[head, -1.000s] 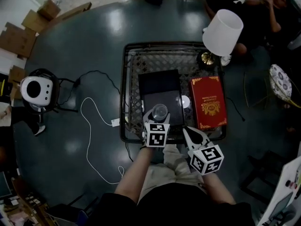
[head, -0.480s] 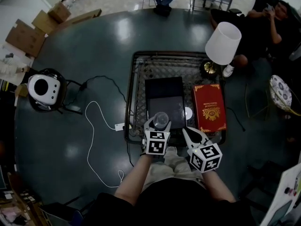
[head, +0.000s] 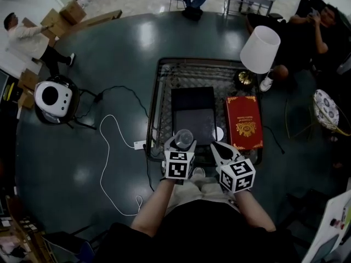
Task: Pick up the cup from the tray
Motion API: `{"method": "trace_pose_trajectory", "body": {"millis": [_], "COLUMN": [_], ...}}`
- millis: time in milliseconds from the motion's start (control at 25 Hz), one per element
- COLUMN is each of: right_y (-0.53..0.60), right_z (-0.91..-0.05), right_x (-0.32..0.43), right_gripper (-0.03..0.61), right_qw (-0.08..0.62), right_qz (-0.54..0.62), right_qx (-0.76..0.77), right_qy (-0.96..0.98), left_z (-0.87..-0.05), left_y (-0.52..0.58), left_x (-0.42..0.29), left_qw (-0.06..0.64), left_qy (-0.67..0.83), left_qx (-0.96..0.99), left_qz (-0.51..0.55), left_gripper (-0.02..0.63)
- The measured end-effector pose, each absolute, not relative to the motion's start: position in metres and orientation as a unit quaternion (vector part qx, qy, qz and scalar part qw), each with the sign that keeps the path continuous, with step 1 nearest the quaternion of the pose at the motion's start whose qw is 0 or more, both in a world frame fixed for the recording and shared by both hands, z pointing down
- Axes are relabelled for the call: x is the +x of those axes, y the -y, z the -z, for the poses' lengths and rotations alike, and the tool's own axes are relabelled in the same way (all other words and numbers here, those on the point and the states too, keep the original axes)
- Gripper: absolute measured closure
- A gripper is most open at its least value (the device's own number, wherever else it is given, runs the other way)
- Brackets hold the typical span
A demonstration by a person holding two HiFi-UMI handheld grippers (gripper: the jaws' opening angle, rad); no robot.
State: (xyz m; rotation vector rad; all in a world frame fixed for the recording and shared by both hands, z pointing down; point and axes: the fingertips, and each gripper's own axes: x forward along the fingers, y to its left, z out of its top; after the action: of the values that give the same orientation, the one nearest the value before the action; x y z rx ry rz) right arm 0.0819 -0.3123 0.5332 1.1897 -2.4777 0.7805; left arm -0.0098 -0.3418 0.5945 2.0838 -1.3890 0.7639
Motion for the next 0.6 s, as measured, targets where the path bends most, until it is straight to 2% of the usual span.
{"method": "trace_pose_trajectory", "body": {"millis": [600], "right_y": [0.303], "right_z": [-0.533], "right_x": [0.074], "right_gripper": [0.568], "right_qw": [0.168], "right_qz": [-0.238], "right_qx": [0.401], "right_qy": [0.868], "left_z": [-0.566], "left_y": [0.320], "left_x": [-0.014], "left_qw": [0.254], "left_qy": [0.519], "left_qx": [0.773], "left_qz": [-0.263], "left_gripper": [0.337]}}
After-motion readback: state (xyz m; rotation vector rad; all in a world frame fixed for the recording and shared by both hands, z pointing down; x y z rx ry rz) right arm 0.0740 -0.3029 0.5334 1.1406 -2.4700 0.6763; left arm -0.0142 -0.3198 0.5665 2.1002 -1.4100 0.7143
